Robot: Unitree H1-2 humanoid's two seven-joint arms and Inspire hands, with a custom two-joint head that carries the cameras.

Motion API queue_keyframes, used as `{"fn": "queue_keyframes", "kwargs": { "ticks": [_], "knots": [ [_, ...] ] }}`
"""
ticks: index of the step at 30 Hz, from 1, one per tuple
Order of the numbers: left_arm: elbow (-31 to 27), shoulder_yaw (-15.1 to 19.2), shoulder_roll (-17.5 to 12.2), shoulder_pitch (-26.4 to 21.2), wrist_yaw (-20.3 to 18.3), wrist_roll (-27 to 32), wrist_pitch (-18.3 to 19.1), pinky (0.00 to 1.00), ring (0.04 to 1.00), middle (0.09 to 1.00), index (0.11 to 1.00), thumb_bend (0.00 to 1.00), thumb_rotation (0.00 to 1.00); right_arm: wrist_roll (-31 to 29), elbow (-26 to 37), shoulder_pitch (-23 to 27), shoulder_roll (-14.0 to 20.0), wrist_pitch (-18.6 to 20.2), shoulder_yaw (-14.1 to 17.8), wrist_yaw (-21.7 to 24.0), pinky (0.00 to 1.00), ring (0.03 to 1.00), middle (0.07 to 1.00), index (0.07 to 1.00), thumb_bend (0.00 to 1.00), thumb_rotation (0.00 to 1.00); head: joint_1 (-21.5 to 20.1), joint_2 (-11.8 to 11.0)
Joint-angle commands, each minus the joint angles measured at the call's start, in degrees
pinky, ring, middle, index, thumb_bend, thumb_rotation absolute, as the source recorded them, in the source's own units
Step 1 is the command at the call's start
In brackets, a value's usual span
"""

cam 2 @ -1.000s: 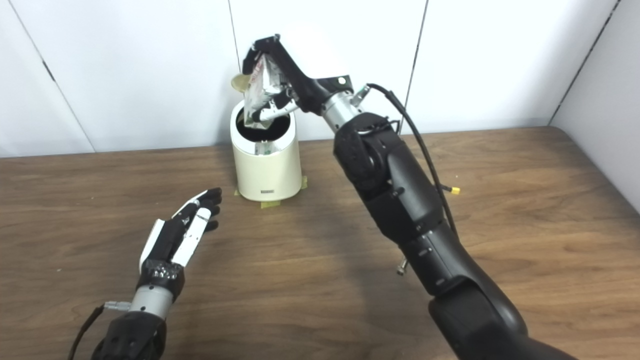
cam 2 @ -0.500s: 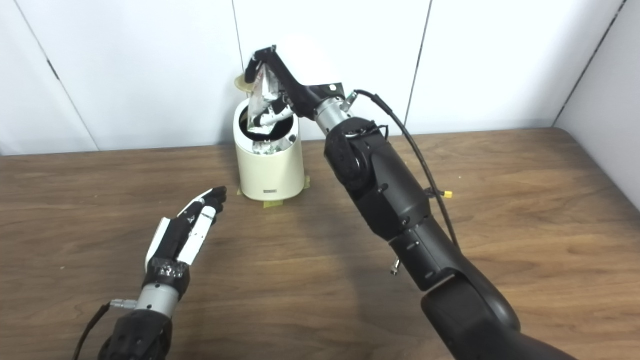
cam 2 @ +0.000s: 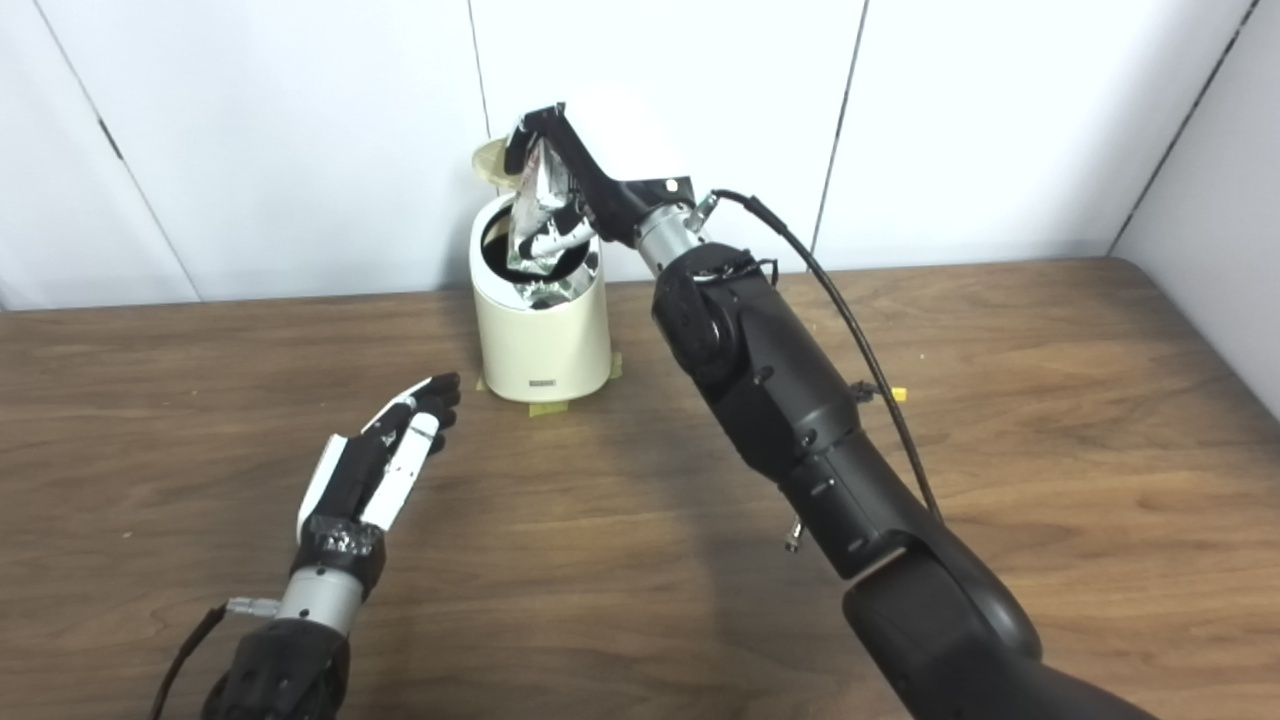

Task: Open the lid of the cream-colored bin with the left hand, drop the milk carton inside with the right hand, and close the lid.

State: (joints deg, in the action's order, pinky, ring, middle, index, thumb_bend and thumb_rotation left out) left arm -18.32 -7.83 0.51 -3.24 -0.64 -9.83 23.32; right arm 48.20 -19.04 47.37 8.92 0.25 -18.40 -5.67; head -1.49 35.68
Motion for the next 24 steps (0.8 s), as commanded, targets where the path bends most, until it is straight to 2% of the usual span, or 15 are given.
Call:
{"fn": "queue_keyframes", "kwargs": {
  "ticks": [1,13,18,24],
  "knots": [
    [-2.17,-0.39,0.45,-1.41,0.31,-0.75,-2.71,0.87,0.883,0.874,0.852,0.33,0.79,-0.16,1.16,4.60,0.06,-1.61,0.44,-2.91,0.38,0.388,0.524,0.509,0.51,0.00,-0.04,0.07],
    [-2.33,-0.52,0.44,-1.34,0.32,-0.71,-2.79,0.88,0.884,0.874,0.855,0.33,0.79,0.51,0.39,4.14,0.43,-1.62,-0.34,-3.41,0.37,0.389,0.512,0.503,0.52,0.00,-0.28,0.18],
    [-2.28,-0.38,0.50,-1.29,0.30,-0.39,-2.81,0.88,0.884,0.874,0.856,0.33,0.78,0.32,0.16,3.93,0.73,-2.47,-0.51,-3.98,0.38,0.387,0.497,0.535,0.51,0.00,-0.28,0.18],
    [-2.30,-0.34,0.44,-1.45,0.25,-0.47,-2.41,0.89,0.885,0.871,0.857,0.33,0.79,1.58,0.50,3.98,1.02,-0.48,-1.01,-2.42,0.37,0.386,0.498,0.555,0.51,0.00,-0.70,0.39]
  ]
}}
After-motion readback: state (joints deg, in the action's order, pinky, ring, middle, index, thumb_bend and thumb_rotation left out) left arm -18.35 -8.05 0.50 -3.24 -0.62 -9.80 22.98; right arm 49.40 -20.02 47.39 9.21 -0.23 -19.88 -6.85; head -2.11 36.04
